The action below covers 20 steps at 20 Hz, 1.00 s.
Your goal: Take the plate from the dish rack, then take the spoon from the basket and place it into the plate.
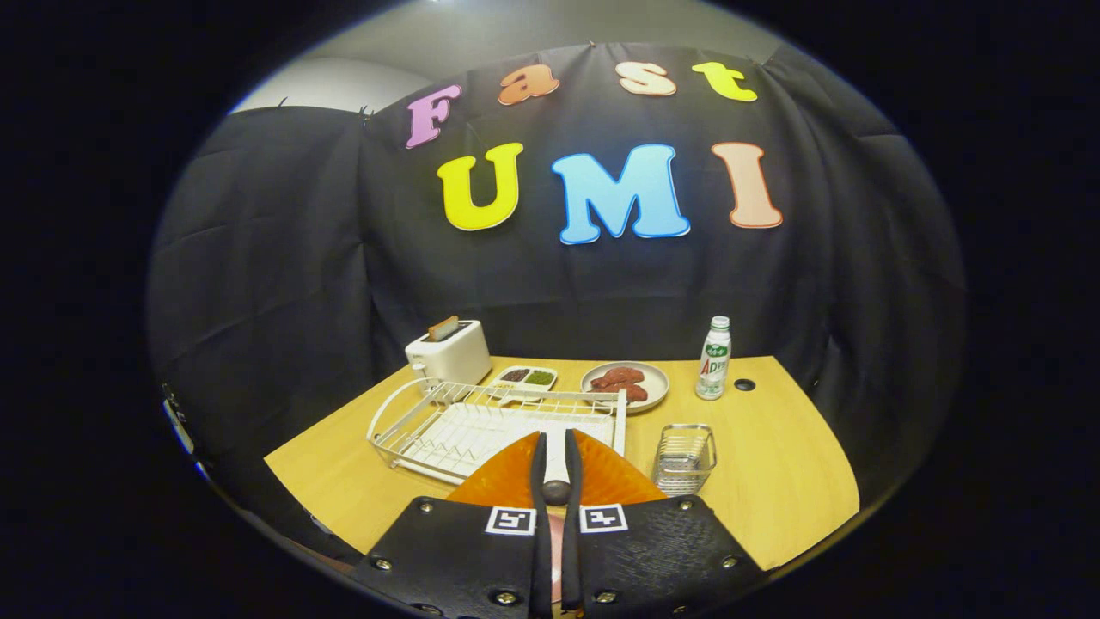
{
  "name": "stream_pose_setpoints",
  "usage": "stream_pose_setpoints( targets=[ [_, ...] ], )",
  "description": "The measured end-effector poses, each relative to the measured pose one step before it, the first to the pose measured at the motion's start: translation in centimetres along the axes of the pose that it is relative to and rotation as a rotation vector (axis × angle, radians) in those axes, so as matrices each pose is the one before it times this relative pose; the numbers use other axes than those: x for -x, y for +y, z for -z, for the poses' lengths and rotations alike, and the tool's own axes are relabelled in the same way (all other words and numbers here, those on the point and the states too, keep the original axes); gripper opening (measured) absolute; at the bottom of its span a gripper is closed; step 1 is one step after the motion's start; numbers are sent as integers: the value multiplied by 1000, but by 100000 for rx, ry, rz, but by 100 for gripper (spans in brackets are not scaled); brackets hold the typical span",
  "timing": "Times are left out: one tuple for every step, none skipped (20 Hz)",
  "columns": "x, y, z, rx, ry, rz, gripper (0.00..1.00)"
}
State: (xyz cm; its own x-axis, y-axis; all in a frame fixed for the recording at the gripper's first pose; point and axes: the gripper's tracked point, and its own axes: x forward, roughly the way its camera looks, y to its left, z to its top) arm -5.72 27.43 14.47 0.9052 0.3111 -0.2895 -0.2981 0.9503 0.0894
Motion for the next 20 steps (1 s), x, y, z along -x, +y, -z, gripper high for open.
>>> stream_pose_setpoints(
  targets=[
    [-207, 501, 594, 71, 1911, -967, 4],
    [-374, 385, 597, 4, 1943, -1065, 4],
    [-260, 485, 623, 50, 1931, -1266, 4],
    [-291, 610, 665, 490, 1975, -1440, 4],
    [-411, 375, 518, 797, 1995, -1196, 4],
    [-362, 560, 752, 1034, 2144, -1520, 4],
    [-321, 613, 580, 883, 2250, -1925, 4],
    [-331, 563, 536, 646, 1908, -1735, 4],
    [-438, 390, 356, 615, 1556, -1639, 4],
    [-445, 578, 475, 698, 1514, -1639, 5],
    [-475, 370, 311, 865, 1164, -1363, 4],
    [-462, 326, 381, 865, 1194, -918, 4],
    [-416, 298, 352, 649, 1321, -905, 4],
    [-487, 297, 302, 567, 1008, -1291, 4],
    [-320, 388, 207, 349, 695, -1311, 4],
    [-408, 376, 291, 523, 832, -1332, 4],
    [-315, 192, 243, 704, 779, -1098, 4],
    [-303, 103, 343, 1345, 834, -887, 4],
    [-53, 37, 542, 1592, 1368, -560, 5],
    [-121, 2, -96, 600, -877, -755, 4]
  ],
)
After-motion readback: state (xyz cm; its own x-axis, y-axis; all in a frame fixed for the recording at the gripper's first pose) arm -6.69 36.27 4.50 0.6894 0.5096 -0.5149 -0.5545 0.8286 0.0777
